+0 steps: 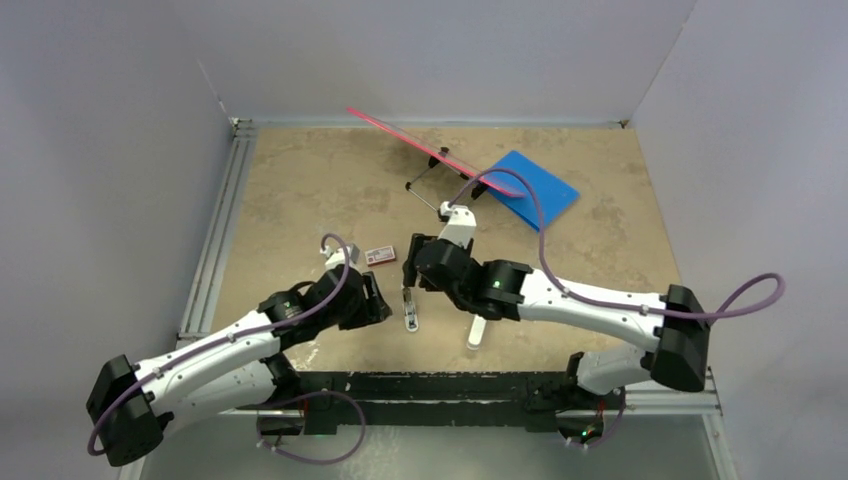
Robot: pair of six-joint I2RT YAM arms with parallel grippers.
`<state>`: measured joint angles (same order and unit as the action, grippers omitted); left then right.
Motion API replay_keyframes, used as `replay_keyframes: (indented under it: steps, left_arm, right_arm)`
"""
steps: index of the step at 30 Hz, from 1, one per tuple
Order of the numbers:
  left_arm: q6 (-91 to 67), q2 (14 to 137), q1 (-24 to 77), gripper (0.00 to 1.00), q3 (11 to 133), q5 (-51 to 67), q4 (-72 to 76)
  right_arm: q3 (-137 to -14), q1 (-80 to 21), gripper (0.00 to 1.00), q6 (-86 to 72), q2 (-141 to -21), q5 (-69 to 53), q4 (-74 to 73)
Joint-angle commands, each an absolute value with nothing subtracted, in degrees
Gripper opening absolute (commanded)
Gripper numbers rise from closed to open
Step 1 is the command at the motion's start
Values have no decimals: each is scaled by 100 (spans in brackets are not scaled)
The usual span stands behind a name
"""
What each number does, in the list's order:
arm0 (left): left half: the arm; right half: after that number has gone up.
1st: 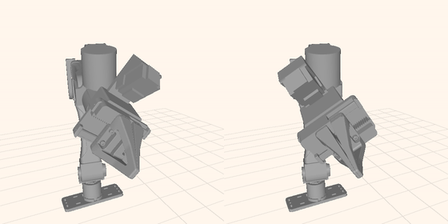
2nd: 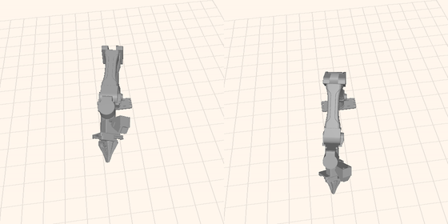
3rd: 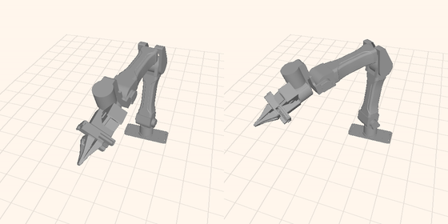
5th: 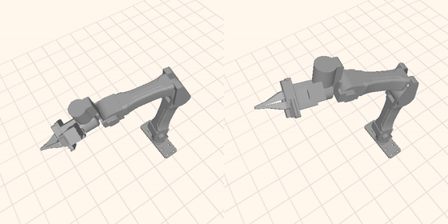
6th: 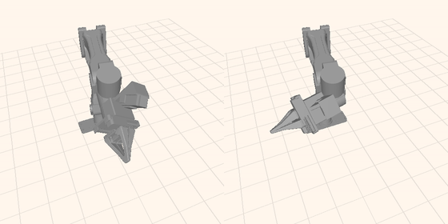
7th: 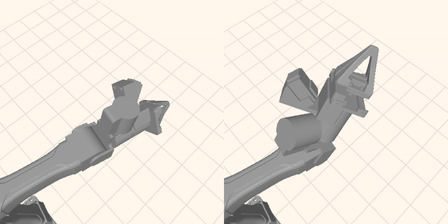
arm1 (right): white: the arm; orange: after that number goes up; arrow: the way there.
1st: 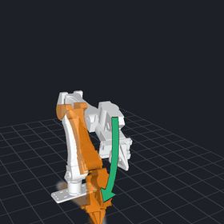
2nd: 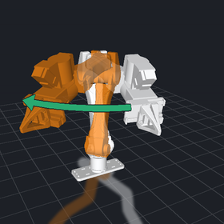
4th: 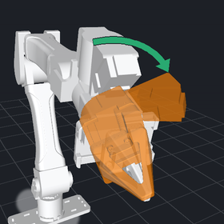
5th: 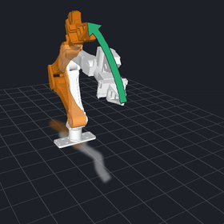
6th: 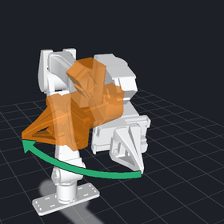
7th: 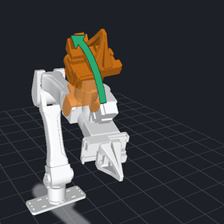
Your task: Load the staples into the stapler
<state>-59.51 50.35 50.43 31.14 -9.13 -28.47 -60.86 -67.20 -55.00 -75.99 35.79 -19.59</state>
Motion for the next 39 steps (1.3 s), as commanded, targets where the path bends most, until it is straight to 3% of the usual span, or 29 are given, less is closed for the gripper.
replay_keyframes:
  steps: [1, 3, 12, 21, 29, 39]
  left_arm:
    - [-6003, 4974, 4958, 52, 2969, -806, -2975]
    - [-6003, 5119, 4957, 45, 2905, -757, -2901]
    - [-6281, 5506, 4948, 38, 2215, 104, -1691]
    - [-6620, 5981, 4758, 38, 1772, 614, -671]
    - [-6594, 6343, 4384, 38, 1606, 1140, 176]
    - [-6438, 6958, 3975, 27, 1463, 1584, 1017]
  right_arm:
    - [-6564, -6552, 73, -4927, -8176, 3154, -1413]
    - [-6744, -6548, 73, -4801, -8531, 3039, -1382]
    - [-7329, -6510, 68, -4882, -9724, 3146, -1912]
    - [-7244, -6407, 53, -4827, -10018, 2863, -1793]
    - [-6958, -6405, 50, -4827, -10031, 2623, -1639]
    - [-6847, -6400, 42, -4832, -10055, 2479, -1506]
